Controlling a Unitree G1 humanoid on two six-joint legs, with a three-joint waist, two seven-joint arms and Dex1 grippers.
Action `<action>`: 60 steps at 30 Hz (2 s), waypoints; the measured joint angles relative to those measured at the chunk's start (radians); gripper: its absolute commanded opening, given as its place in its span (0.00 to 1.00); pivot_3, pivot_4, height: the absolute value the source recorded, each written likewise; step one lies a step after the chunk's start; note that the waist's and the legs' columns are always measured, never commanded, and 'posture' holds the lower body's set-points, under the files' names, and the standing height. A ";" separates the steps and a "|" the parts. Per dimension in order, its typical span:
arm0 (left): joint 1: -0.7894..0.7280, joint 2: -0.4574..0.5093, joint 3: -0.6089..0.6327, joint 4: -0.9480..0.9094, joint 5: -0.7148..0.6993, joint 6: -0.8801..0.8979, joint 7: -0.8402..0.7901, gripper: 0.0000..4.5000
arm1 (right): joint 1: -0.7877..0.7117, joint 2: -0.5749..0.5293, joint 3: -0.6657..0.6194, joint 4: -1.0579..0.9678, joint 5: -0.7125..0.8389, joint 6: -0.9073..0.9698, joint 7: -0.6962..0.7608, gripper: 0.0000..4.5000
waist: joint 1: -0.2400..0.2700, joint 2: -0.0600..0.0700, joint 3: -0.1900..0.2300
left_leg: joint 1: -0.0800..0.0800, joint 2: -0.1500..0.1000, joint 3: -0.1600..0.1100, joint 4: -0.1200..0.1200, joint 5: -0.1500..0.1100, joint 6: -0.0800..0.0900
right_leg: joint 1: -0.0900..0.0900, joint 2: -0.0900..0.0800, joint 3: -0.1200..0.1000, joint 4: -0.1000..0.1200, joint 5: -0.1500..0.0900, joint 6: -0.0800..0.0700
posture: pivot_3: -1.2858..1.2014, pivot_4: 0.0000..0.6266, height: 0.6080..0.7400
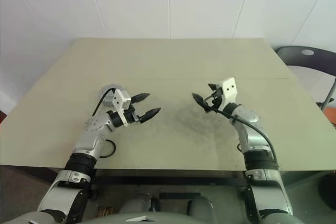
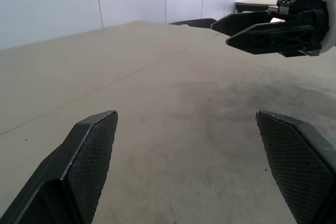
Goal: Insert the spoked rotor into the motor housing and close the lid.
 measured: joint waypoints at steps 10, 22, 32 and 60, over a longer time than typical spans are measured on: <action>-0.004 -0.002 0.000 0.002 0.001 -0.001 -0.002 1.00 | 0.000 0.000 0.000 0.000 0.000 0.000 -0.001 1.00 | 0.000 0.000 0.000 | 0.000 0.000 0.000 0.000 0.000 0.000 | 0.000 0.000 0.000 0.000 0.000 0.000 | 0.52 0.00 1.00; -0.015 -0.003 -0.001 0.015 0.005 -0.002 -0.006 1.00 | 0.000 0.000 0.000 0.000 -0.001 -0.001 -0.006 1.00 | 0.000 0.000 0.000 | 0.000 0.000 0.000 0.000 0.000 0.000 | 0.000 0.000 0.000 0.000 0.000 0.000 | 0.52 0.00 1.00; -0.016 -0.003 -0.001 0.017 0.008 -0.003 -0.012 1.00 | 0.000 -0.001 0.000 0.000 -0.001 -0.003 -0.006 1.00 | 0.000 0.000 0.000 | 0.000 0.000 0.000 0.000 0.000 0.000 | 0.000 0.000 0.000 0.000 0.000 0.000 | 0.52 0.00 1.00; -0.035 -0.018 -0.002 0.057 0.022 -0.017 -0.026 1.00 | 0.043 -0.013 -0.001 -0.039 -0.002 -0.003 -0.029 1.00 | 0.000 0.000 0.000 | 0.000 0.000 0.000 0.001 0.000 0.000 | 0.000 0.000 0.000 0.000 0.000 0.000 | 0.52 0.00 1.00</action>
